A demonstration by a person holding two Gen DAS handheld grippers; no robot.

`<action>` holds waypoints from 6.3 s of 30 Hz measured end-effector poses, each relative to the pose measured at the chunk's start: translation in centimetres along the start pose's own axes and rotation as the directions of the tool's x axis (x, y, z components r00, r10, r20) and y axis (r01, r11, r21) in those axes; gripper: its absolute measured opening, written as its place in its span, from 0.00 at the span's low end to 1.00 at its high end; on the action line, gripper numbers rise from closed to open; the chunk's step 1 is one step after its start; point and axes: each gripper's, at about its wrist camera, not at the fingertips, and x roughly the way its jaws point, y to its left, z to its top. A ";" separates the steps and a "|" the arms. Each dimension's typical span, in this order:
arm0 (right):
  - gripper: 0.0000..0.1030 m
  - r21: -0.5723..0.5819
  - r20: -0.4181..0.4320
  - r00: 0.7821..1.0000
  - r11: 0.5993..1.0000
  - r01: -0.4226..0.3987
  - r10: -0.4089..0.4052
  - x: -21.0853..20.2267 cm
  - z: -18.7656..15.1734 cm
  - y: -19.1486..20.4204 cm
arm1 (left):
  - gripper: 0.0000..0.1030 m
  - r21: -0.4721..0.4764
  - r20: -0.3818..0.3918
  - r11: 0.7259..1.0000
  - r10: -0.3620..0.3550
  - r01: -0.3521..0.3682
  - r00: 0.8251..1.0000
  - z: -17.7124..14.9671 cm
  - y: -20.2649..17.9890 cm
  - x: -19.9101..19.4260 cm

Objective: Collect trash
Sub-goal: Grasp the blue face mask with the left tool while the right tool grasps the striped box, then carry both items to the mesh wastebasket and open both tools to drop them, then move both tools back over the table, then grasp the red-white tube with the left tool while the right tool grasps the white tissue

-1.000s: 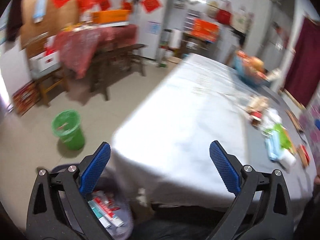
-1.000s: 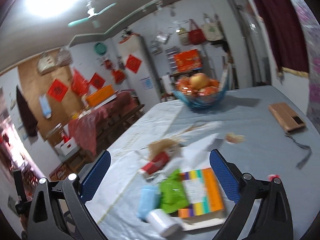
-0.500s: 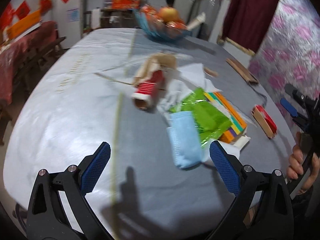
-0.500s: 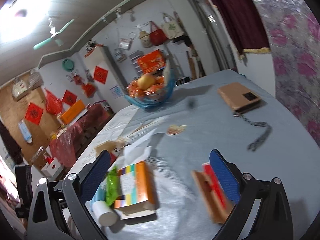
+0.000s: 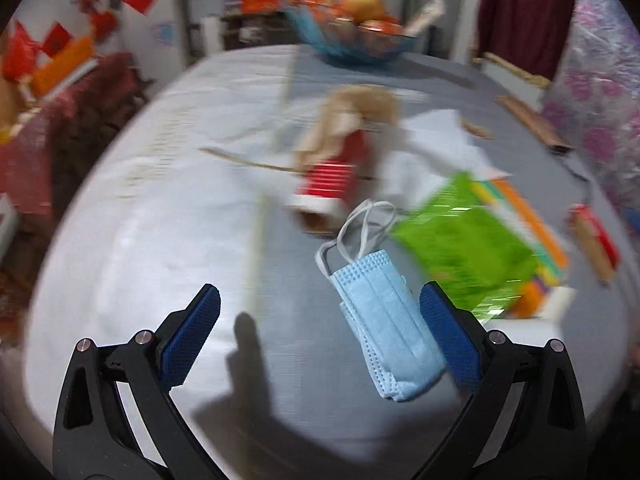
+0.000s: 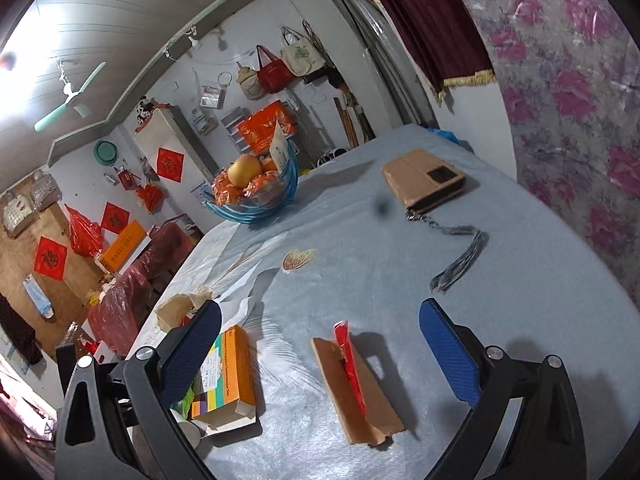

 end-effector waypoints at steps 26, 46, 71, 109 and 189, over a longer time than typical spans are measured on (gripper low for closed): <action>0.85 -0.495 -0.261 0.961 0.867 -0.051 -0.092 5.2 -6.9 12.2 | 0.33 -0.153 0.036 0.988 0.001 0.004 0.999 -2.0 7.1 -2.7; 0.69 -0.560 -0.253 0.939 0.827 0.054 -0.233 7.5 -6.7 12.7 | 0.54 -0.105 0.033 0.992 -0.063 0.066 0.997 -3.2 5.5 -1.8; 0.69 -0.361 -0.179 0.928 0.856 -0.370 0.326 -0.1 -2.2 16.9 | 0.30 -0.416 0.174 0.899 0.224 -0.135 0.959 -8.8 19.2 -15.1; 0.76 -0.442 -0.857 0.500 0.319 -0.838 0.127 0.8 -33.2 50.2 | 0.90 -0.913 -0.034 0.323 0.548 -0.249 0.836 -30.5 36.7 -22.1; 0.95 -0.100 -0.108 0.990 0.989 -0.106 0.095 3.3 -0.6 3.1 | 0.52 0.118 -0.025 0.992 -0.038 0.040 0.999 6.3 0.3 5.5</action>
